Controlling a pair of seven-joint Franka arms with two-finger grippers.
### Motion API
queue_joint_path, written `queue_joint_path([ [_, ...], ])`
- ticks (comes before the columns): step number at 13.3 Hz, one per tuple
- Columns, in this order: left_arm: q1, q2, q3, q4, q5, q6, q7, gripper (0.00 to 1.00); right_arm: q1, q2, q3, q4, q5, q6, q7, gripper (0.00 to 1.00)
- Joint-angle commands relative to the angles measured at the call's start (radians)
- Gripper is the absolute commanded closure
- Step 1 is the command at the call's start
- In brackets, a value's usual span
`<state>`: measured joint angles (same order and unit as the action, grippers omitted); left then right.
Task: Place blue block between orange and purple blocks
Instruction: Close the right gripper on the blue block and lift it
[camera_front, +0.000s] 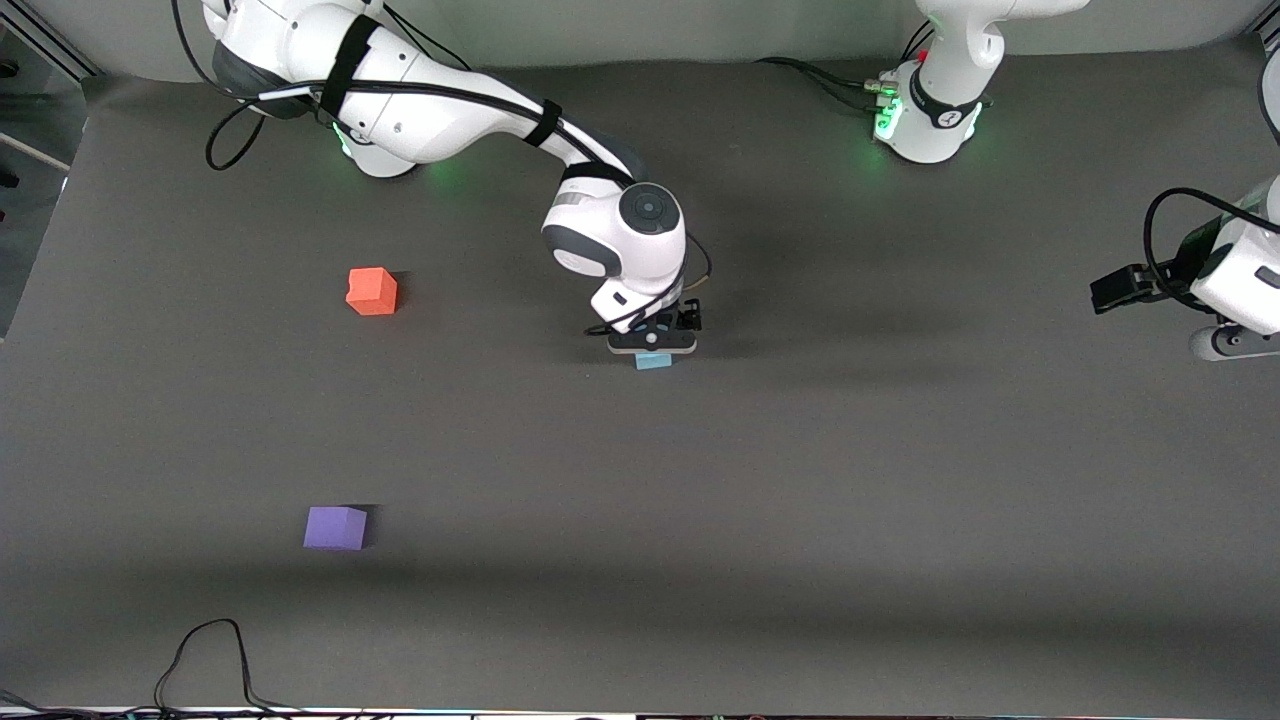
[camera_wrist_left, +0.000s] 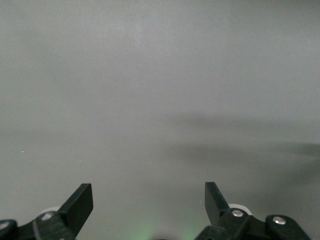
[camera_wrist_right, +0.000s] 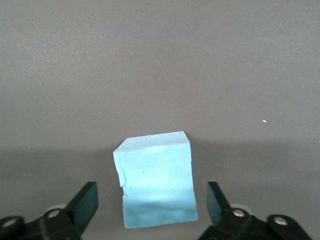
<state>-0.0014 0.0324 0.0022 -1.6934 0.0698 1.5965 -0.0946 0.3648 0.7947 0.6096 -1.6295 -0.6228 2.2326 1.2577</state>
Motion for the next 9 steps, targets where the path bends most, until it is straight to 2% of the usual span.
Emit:
queue_joint_path([
  [1, -0.014, -0.011, 0.015, -0.008, -0.010, -0.016, 0.006, 0.00, -0.007, 0.018, 0.009, -0.007, -0.076, 0.027, 0.060, 0.24],
  [2, -0.012, -0.011, 0.015, -0.008, -0.010, -0.018, 0.007, 0.00, -0.007, 0.034, 0.009, -0.006, -0.098, 0.027, 0.074, 0.30],
  [4, -0.012, -0.009, 0.015, -0.005, -0.010, -0.023, 0.007, 0.00, -0.010, 0.035, 0.006, -0.006, -0.103, 0.027, 0.074, 0.34],
  [5, -0.014, -0.008, 0.013, -0.003, -0.010, -0.023, 0.007, 0.00, -0.012, 0.037, 0.006, -0.004, -0.101, 0.027, 0.072, 0.46],
  [6, -0.017, -0.008, 0.013, -0.003, -0.010, -0.023, 0.007, 0.00, -0.017, 0.035, 0.006, -0.003, -0.101, 0.027, 0.072, 0.63],
  [7, -0.019, -0.008, 0.013, -0.002, -0.010, -0.024, 0.007, 0.00, -0.030, 0.031, 0.006, -0.001, -0.100, 0.027, 0.071, 0.68],
  [9, -0.019, -0.008, 0.013, -0.002, -0.010, -0.026, 0.007, 0.00, -0.064, -0.017, 0.013, -0.001, -0.074, 0.016, 0.068, 0.68],
])
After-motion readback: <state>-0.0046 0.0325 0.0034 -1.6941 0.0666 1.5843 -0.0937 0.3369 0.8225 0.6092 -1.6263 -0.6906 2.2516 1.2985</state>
